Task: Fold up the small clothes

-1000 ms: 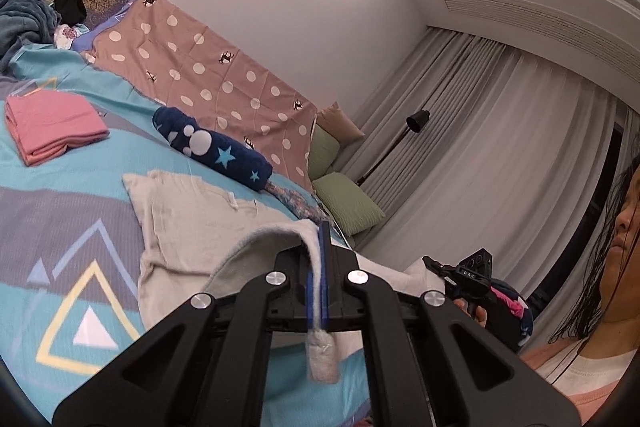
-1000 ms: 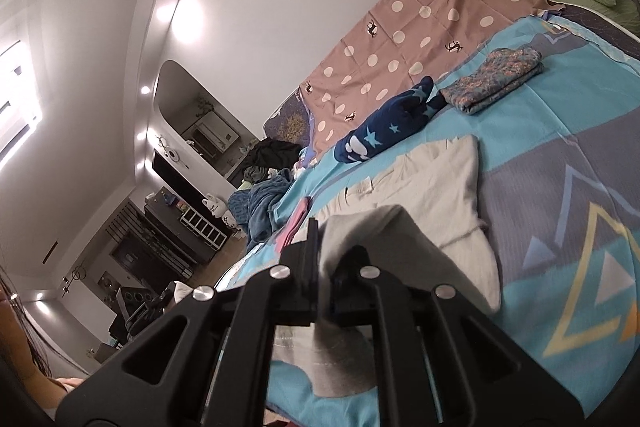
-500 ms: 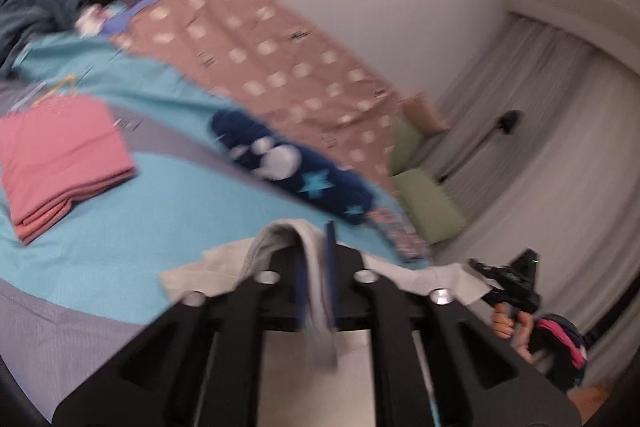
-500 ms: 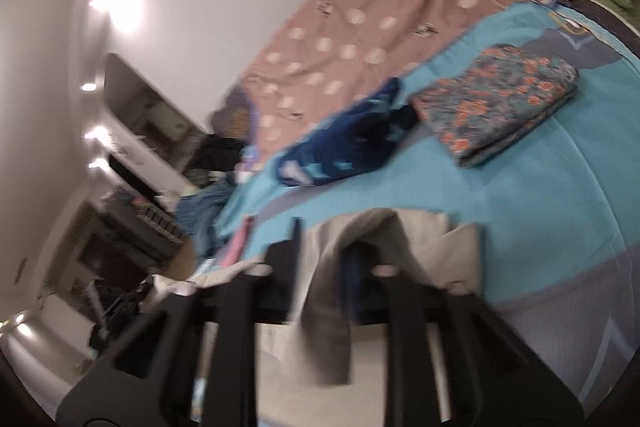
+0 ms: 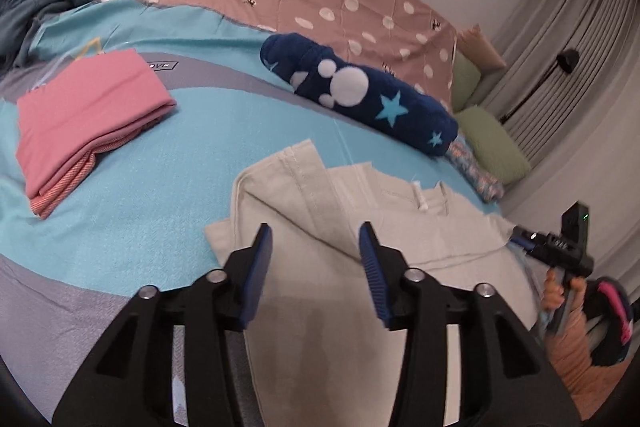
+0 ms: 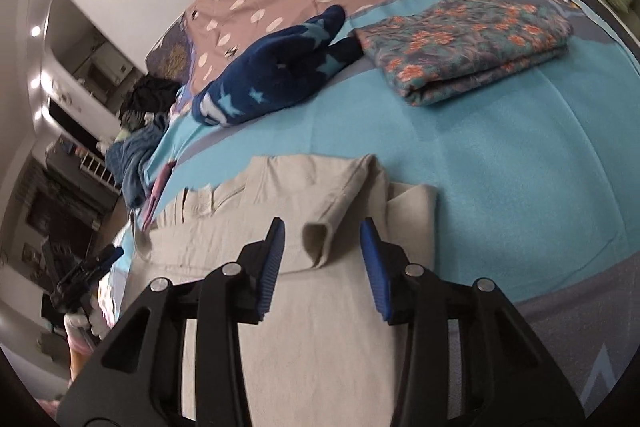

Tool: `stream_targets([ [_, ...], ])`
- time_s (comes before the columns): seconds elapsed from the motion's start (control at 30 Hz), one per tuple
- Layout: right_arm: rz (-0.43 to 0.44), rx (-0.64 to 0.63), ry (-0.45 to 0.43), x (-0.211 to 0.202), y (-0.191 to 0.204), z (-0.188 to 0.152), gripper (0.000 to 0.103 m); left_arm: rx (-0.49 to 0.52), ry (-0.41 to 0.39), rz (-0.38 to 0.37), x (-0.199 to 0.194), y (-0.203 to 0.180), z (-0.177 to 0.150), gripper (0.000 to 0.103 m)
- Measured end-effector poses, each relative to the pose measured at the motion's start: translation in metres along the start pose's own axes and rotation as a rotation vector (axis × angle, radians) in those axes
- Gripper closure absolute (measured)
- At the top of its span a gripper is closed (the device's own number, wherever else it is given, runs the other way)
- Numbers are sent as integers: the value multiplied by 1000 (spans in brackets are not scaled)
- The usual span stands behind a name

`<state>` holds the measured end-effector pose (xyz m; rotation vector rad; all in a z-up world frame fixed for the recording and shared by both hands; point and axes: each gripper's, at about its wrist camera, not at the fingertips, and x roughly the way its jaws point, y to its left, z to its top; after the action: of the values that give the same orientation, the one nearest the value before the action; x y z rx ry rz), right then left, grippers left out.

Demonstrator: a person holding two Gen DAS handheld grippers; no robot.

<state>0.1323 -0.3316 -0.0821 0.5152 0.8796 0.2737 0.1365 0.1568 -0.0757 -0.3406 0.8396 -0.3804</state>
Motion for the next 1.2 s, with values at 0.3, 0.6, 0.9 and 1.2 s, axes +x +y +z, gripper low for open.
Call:
stream_targets([
  [0.3,58,133,-36,17,-12,35,100,147,9,174,40,-4,35,51],
  [0.6,5,256,-138,14,-48,70,73,4,-33,138,49,26,62,69],
  [0.9,8,165,5,36,-47,51,57,-124,57,-16,74,43,57,72],
  [1.2,-7,140,-52,-2,-46,41,57,37,-163,327,29,0,75,81],
])
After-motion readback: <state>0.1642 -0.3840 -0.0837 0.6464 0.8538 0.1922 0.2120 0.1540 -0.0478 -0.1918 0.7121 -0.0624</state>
